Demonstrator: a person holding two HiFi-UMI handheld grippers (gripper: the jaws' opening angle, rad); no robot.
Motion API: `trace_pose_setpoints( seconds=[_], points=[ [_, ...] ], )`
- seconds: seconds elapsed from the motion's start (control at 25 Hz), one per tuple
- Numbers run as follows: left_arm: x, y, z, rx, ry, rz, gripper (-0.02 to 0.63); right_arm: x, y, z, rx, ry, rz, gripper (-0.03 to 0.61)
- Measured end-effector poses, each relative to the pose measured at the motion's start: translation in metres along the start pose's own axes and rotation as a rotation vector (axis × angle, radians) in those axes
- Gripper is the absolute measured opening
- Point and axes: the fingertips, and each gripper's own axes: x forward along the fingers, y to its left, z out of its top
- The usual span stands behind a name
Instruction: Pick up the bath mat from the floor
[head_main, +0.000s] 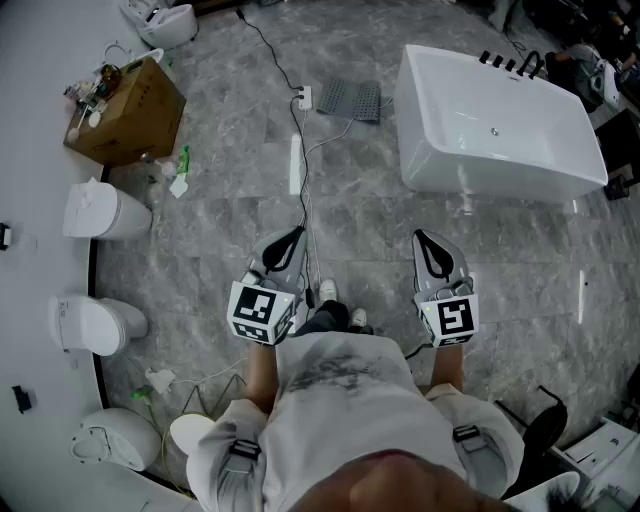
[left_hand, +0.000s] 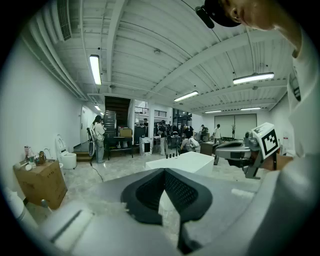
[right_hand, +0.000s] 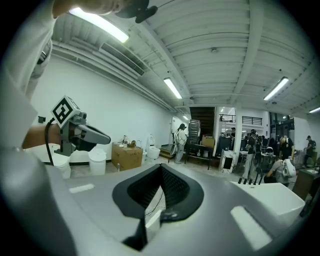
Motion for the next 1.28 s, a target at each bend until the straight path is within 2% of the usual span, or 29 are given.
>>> trace_pose_setpoints(
  seconds=[0.36, 0.64, 0.96, 1.28],
  points=[
    [-0.029, -0.032, -0.018, -0.003, -0.001, 0.027, 0.005, -0.037, 0.012, -0.01, 0.005, -0.019, 0.033, 0.002],
    [-0.028, -0.026, -0.013, 0.002, -0.012, 0.039, 0.005, -0.033, 0.007, -0.003, 0.006, -0.037, 0.024, 0.002],
    [0.018, 0.015, -0.009, -0.002, -0.008, 0.027, 0.005, 0.018, -0.016, -0.008, -0.005, -0.006, -0.005, 0.002],
    [0.078, 0.085, 0.005, 0.0, 0.006, -0.014, 0.005, 0.104, -0.038, 0.005, -0.02, 0.033, -0.032, 0.002]
  ],
)
